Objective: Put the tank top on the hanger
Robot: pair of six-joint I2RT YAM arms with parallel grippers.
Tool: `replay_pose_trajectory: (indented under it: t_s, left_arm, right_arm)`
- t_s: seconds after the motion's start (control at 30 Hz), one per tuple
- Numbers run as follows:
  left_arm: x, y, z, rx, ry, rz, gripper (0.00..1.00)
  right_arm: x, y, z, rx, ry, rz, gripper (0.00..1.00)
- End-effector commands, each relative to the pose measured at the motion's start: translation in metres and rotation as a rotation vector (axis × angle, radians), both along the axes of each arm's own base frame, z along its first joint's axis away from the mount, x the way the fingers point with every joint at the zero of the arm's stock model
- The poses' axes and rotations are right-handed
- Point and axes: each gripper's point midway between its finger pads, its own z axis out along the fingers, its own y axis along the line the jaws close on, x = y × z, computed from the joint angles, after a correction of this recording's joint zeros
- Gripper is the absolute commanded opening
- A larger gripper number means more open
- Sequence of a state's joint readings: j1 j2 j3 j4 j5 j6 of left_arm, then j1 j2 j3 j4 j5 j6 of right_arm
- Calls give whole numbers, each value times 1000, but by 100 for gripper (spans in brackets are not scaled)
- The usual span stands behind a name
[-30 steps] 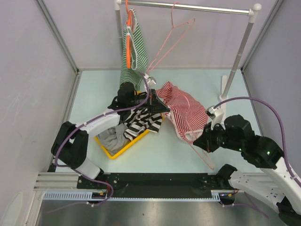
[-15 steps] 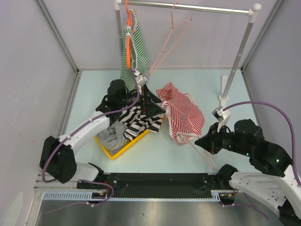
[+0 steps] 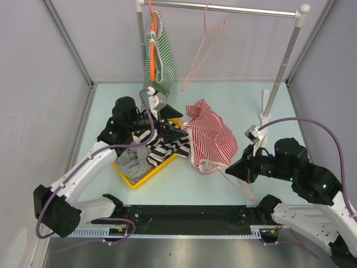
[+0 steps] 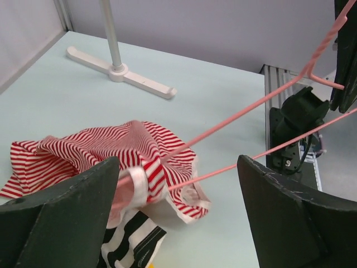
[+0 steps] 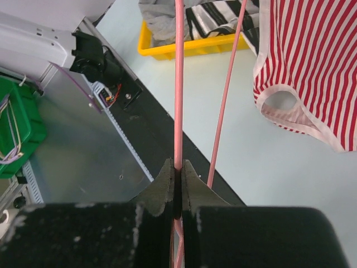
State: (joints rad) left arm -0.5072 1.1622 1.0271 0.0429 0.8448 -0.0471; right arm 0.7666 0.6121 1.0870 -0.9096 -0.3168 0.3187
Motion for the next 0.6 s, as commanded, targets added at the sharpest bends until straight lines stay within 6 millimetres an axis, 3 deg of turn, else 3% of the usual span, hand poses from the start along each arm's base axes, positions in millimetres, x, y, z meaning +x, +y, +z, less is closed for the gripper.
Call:
replay_pose_trajectory:
  t_s: [0.0,0.37,0.57]
  left_arm:
    - [-4,-5,11,-14,-130,-103,90]
    - [-26,-20,-10,-14,1,-373,86]
    - [-36,-21,-16,-17,73,-465,62]
  right_arm:
    - [-9,14,36,101,-83,109,0]
    - [-12,17,40,116,-78,142,0]
    - [-8,20,35,96,-74,152,0]
